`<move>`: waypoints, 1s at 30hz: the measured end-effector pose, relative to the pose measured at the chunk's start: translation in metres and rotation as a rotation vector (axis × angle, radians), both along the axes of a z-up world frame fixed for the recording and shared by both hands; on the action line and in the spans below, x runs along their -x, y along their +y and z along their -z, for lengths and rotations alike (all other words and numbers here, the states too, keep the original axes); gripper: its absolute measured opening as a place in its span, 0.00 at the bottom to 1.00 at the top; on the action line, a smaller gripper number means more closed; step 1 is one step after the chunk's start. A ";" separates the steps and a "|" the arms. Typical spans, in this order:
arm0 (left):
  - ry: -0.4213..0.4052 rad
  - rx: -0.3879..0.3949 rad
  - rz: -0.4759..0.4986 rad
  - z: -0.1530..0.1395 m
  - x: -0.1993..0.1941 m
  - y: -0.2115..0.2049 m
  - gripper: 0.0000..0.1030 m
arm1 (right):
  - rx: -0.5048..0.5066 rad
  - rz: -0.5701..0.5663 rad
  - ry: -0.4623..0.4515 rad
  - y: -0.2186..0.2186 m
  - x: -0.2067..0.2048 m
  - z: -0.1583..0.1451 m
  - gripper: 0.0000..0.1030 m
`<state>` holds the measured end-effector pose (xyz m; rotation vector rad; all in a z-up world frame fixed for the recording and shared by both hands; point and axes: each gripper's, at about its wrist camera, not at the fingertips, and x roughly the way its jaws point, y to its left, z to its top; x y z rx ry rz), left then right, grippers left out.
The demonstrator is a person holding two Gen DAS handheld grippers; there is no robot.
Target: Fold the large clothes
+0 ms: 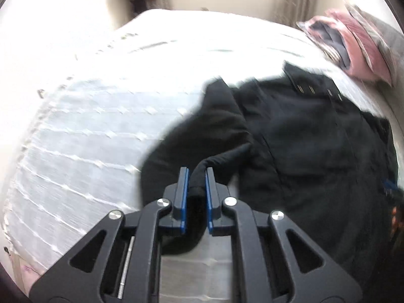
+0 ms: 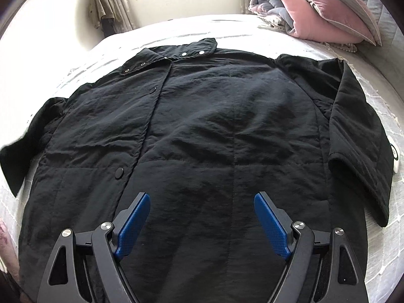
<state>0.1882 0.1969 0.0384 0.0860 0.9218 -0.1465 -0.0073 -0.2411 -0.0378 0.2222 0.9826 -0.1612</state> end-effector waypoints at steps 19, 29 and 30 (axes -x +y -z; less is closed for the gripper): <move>-0.131 -0.198 -0.389 -0.036 -0.143 0.166 0.36 | 0.083 -0.058 0.042 0.025 -0.020 0.012 0.83; 0.109 0.038 -0.444 0.049 -0.108 0.208 0.75 | 0.096 -0.116 0.046 0.047 -0.026 0.015 0.83; 0.134 0.048 -0.455 0.061 -0.106 0.212 0.75 | 0.103 -0.118 0.047 0.049 -0.026 0.016 0.83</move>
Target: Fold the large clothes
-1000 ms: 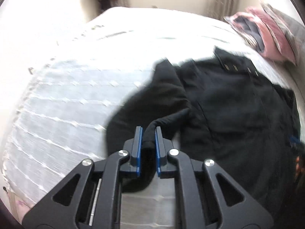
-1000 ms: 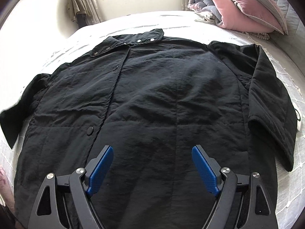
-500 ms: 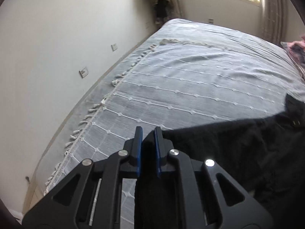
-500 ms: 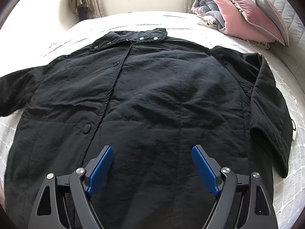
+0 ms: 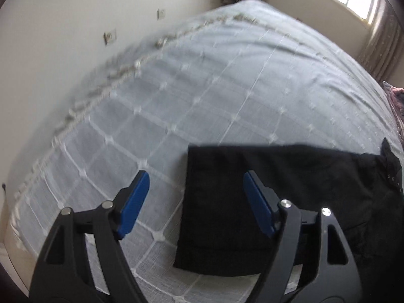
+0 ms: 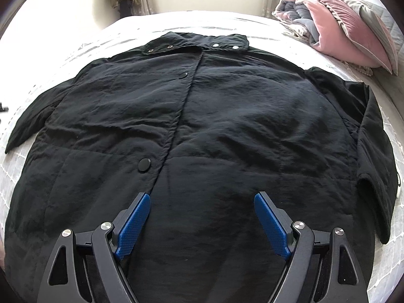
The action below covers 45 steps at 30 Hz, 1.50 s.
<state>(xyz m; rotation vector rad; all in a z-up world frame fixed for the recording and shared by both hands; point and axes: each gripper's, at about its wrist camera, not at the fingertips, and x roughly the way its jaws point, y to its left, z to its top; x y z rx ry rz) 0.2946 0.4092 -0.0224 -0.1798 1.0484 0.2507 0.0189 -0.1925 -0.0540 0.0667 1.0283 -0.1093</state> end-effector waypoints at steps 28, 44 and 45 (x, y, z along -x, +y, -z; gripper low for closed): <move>-0.130 -0.080 -0.032 -0.011 0.072 -0.034 0.78 | -0.133 0.088 -0.078 -0.051 0.047 -0.032 0.83; 0.054 0.315 0.576 -0.003 0.220 -0.223 0.82 | -0.351 0.302 -0.032 -0.172 0.245 -0.024 0.84; 0.072 0.322 0.611 0.002 0.231 -0.230 0.82 | -0.364 0.312 -0.029 -0.176 0.254 -0.020 0.84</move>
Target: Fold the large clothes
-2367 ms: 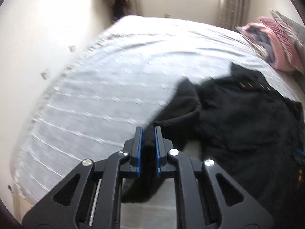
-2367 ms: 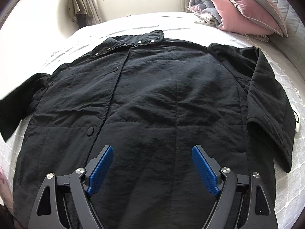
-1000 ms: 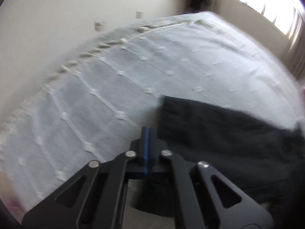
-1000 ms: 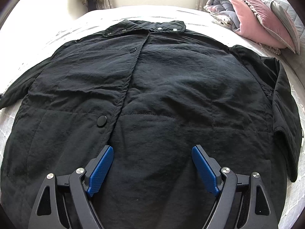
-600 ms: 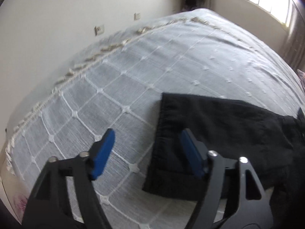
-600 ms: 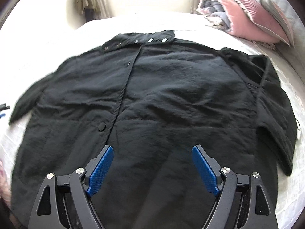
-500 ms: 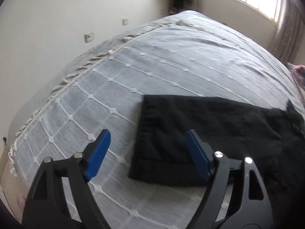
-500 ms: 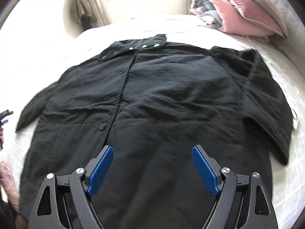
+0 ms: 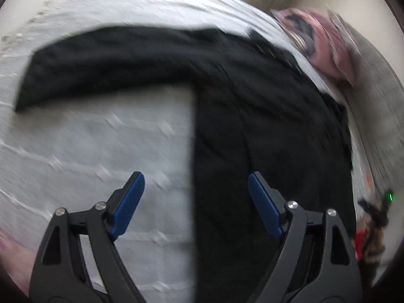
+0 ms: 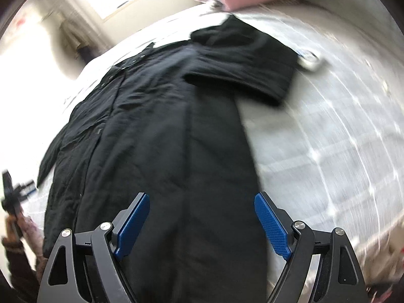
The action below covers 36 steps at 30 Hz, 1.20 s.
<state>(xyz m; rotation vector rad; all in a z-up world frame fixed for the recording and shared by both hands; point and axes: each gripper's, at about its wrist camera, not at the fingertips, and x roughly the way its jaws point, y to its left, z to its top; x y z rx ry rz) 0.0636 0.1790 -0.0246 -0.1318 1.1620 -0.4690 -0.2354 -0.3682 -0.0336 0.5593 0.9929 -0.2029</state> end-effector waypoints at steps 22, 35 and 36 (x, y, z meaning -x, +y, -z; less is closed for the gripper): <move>0.021 0.257 0.058 -0.016 0.137 0.019 0.08 | -0.066 0.052 -0.256 0.006 0.117 -0.022 0.08; 0.002 -0.126 0.135 0.021 0.144 -0.006 0.28 | 0.201 0.068 0.047 0.016 0.112 0.021 0.32; -0.031 -0.163 0.142 0.014 0.144 -0.008 0.35 | 0.227 0.075 0.050 0.016 0.111 0.017 0.42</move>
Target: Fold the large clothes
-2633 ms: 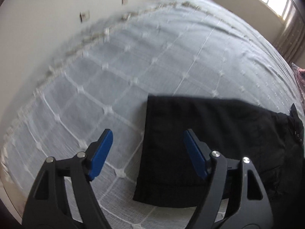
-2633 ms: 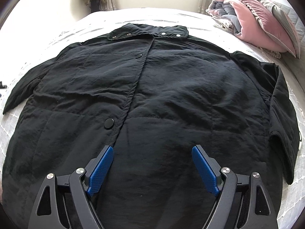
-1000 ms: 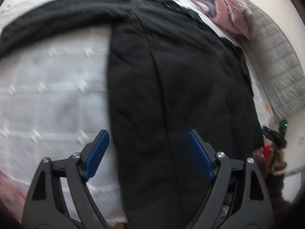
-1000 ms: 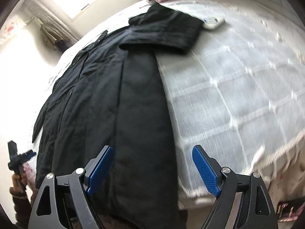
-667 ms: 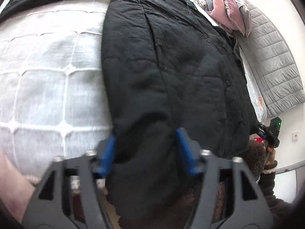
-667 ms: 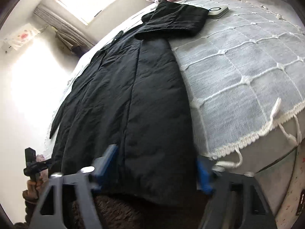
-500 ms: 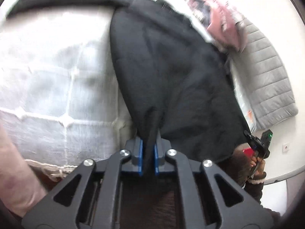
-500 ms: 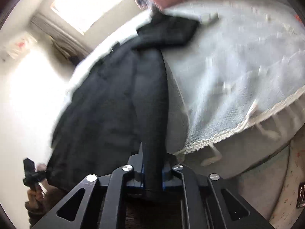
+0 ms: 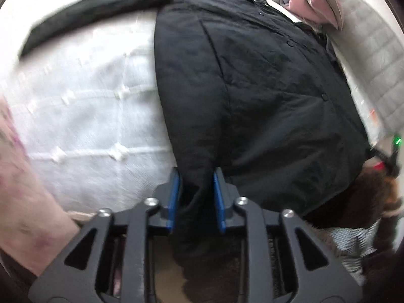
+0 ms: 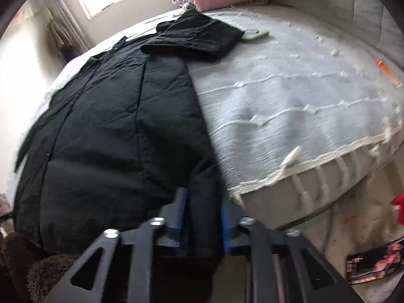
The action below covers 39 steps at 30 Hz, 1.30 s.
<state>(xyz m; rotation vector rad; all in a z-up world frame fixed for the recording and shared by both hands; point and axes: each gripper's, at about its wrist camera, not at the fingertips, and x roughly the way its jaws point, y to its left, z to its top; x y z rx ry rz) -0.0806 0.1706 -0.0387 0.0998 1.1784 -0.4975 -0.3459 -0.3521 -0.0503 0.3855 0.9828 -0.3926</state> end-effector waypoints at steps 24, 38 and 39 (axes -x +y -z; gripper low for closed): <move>-0.195 0.167 0.031 -0.085 -0.068 -0.158 0.82 | 0.166 -0.115 -0.078 0.020 -0.148 -0.037 0.80; -0.070 0.336 0.051 -0.011 -0.108 -0.253 0.90 | 0.292 -0.168 0.002 -0.005 -0.261 0.003 0.80; -0.048 0.347 0.055 -0.003 -0.110 -0.257 0.94 | 0.302 -0.175 0.012 -0.005 -0.269 0.007 0.80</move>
